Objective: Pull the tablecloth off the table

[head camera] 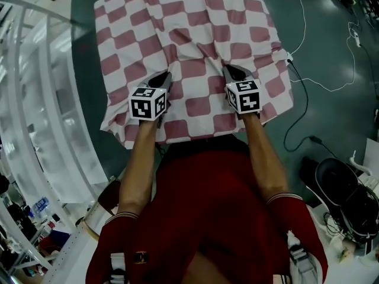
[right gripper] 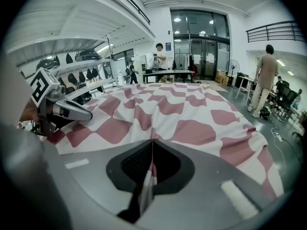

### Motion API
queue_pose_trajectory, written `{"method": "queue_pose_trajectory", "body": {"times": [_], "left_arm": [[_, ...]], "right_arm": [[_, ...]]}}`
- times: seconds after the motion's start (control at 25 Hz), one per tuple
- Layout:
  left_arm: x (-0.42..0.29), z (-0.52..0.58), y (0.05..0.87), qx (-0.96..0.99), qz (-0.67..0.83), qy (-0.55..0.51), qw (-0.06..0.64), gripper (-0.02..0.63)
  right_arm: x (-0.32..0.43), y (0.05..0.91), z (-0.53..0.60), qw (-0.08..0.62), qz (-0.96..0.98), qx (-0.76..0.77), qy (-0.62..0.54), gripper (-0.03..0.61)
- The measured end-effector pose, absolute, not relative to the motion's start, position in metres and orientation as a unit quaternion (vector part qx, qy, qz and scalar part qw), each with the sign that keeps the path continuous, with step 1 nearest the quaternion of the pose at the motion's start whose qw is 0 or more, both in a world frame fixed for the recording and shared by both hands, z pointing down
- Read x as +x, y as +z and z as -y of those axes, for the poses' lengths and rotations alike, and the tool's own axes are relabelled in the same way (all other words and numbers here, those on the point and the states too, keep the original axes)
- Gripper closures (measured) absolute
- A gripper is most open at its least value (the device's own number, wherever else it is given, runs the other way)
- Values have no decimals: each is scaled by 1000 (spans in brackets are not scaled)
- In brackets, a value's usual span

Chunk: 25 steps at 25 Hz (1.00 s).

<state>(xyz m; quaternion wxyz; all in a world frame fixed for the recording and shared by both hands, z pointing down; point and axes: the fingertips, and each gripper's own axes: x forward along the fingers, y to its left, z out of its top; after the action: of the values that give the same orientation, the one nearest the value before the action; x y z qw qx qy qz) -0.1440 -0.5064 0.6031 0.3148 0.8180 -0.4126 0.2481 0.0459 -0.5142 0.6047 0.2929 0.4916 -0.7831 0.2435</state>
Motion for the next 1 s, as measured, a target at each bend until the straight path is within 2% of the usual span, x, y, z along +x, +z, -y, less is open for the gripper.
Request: {"method": "queue_pose_trajectory", "body": {"times": [0.44,0.76,1.0], "left_arm": [[-131,440,585,837,410,203,301,601],[-119,391,542,831,441,195,275,601],[-84,294,545,824,455,197,274,601]], "right_arm": [[58,581,444,252,797,497,230,568],[71,543,395,216,828,470,218,569],[98,551,298,202,851,437,212,569]]}}
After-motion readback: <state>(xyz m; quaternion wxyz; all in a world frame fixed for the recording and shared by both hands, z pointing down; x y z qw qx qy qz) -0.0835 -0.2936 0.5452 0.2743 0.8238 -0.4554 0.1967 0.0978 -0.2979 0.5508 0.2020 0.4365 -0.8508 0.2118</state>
